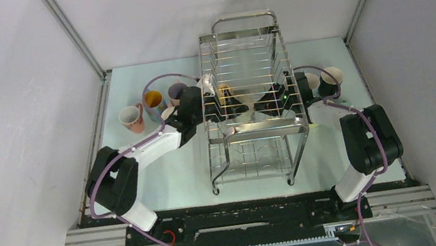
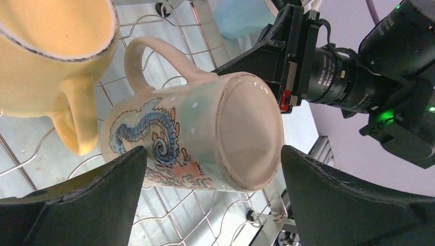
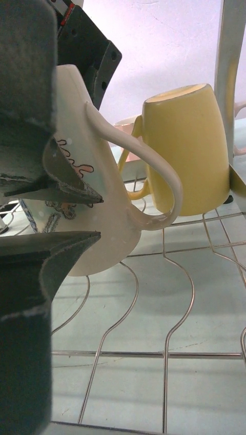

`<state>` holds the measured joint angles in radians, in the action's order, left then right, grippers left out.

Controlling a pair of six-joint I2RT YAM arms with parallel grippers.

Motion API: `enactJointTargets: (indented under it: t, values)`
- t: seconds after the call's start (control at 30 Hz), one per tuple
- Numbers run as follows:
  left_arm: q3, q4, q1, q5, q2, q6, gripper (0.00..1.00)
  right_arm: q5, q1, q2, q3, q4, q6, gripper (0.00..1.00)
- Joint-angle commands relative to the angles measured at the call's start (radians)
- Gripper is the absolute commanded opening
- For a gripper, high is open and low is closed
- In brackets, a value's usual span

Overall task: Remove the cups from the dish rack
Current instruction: Move the cup to the dish rack.

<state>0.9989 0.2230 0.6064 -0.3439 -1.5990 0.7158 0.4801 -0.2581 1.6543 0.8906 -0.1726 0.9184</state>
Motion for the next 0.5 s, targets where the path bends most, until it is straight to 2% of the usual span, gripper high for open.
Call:
enactJointTargets:
  t: [0.0, 0.1, 0.47]
  values:
    - [0.018, 0.095, 0.012, -0.078, 0.014, 0.090, 1.00, 0.057, -0.012, 0.025, -0.015, 0.011, -0.023, 0.33]
    - [-0.007, 0.136, 0.011, -0.095, 0.025, 0.132, 1.00, 0.063, -0.015, 0.039, -0.014, -0.006, -0.016, 0.33]
    - [-0.034, 0.128, 0.021, -0.090, 0.037, 0.173, 1.00, 0.073, -0.028, 0.061, -0.003, -0.027, -0.004, 0.34]
